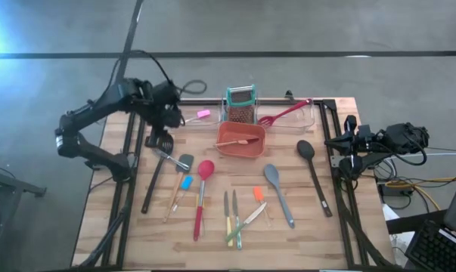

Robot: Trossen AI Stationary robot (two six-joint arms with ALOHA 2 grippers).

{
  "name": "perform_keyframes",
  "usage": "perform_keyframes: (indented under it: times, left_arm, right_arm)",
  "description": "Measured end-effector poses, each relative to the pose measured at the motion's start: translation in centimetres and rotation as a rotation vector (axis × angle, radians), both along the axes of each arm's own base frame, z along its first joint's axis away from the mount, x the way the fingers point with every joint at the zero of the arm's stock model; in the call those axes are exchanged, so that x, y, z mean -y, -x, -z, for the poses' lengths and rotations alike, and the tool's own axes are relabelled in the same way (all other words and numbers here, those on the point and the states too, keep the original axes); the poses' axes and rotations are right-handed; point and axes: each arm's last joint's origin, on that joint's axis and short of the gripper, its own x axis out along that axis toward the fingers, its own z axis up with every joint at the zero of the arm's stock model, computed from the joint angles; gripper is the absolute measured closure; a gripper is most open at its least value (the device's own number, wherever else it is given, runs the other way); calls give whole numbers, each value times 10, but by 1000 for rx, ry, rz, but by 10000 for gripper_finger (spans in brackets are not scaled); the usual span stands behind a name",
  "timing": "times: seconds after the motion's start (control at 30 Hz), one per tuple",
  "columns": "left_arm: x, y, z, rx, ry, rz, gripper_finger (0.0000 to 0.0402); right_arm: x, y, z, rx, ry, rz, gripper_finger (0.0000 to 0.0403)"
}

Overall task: Pick & Place Kitchen Items
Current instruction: Put the silver table knife into the orange bin

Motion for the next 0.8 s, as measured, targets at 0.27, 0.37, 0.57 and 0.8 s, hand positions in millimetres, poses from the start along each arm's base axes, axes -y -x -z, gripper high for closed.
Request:
perform_keyframes:
  times: [0.27,0.37,0.57,0.8]
  left_arm:
    - [4,-4,69,-159,85,27,254]
    - [6,-4,97,-202,142,36,257]
    - [12,-1,140,-265,188,57,267]
    - [15,-4,171,-221,158,127,278]
  right_arm:
    - [0,0,0,0,0,0,394]
    - [0,0,0,0,0,0,394]
    - [0,0,0,0,0,0,394]
    - [0,0,0,1,0,0,394]
